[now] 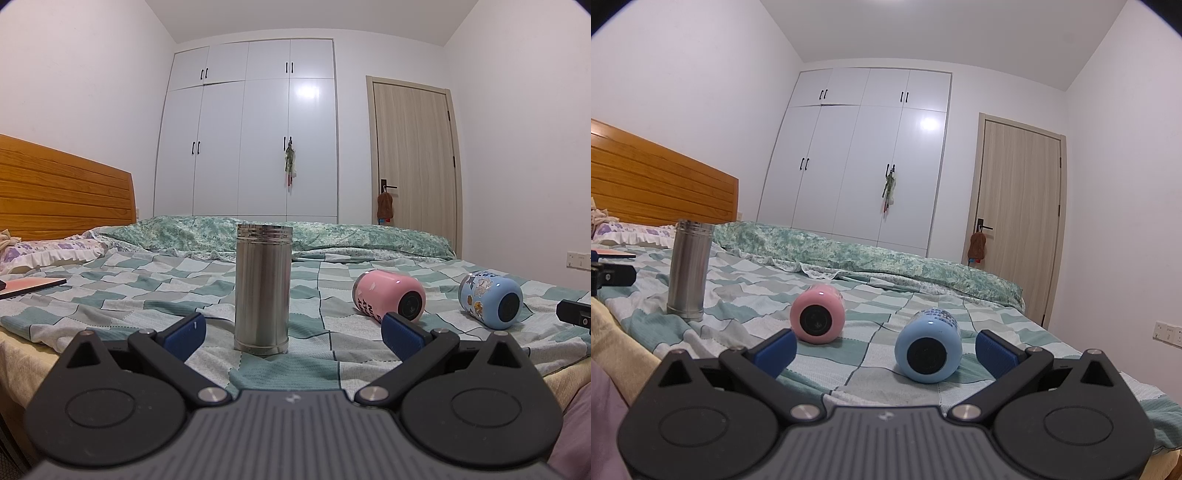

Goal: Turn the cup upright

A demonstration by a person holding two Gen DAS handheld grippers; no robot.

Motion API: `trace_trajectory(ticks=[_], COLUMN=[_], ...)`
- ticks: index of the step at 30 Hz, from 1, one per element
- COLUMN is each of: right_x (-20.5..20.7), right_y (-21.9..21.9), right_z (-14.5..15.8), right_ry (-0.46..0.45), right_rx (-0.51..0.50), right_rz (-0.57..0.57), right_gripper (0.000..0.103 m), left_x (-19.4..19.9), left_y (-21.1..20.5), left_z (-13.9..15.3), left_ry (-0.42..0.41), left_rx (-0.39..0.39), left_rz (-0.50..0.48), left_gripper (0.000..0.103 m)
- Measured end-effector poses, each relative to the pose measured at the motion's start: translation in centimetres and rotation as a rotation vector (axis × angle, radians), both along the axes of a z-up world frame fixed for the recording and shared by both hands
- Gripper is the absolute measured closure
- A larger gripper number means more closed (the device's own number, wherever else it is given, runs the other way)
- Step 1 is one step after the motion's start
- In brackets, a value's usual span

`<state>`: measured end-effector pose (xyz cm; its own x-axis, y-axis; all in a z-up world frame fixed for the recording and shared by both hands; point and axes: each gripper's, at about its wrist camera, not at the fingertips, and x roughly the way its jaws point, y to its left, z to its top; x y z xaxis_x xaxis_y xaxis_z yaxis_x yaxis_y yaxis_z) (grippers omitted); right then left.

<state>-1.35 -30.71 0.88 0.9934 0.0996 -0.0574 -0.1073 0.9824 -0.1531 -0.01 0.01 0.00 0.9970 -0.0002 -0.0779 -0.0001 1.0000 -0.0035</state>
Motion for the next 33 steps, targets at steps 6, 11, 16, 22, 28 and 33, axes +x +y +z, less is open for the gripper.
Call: trace_trajectory(ticks=[6, 11, 16, 22, 28, 33], right_x=[0.02, 0.03, 0.03, 0.06, 0.10, 0.32], right_y=[0.01, 0.03, 0.04, 0.07, 0.08, -0.19], right_z=[0.01, 0.01, 0.00, 0.00, 0.05, -0.02], right_ry=[0.000, 0.000, 0.001, 0.001, 0.004, 0.030], right_rx=[0.000, 0.000, -0.001, -0.001, -0.002, 0.006], right_rz=[0.001, 0.001, 0.001, 0.001, 0.001, 0.006], right_gripper=[0.000, 0.000, 0.000, 0.000, 0.000, 0.000], left_x=[0.00, -0.02, -0.01, -0.01, 0.00, 0.39], left_y=[0.00, 0.01, 0.00, 0.00, -0.04, -0.65], left_z=[0.00, 0.00, 0.00, 0.00, 0.01, 0.51], left_ry=[0.000, -0.001, -0.001, 0.000, 0.003, 0.030], left_rx=[0.000, 0.000, 0.000, 0.000, 0.003, 0.037], left_rz=[0.000, 0.000, 0.000, 0.000, 0.000, -0.030], left_gripper=[0.000, 0.000, 0.000, 0.000, 0.000, 0.000])
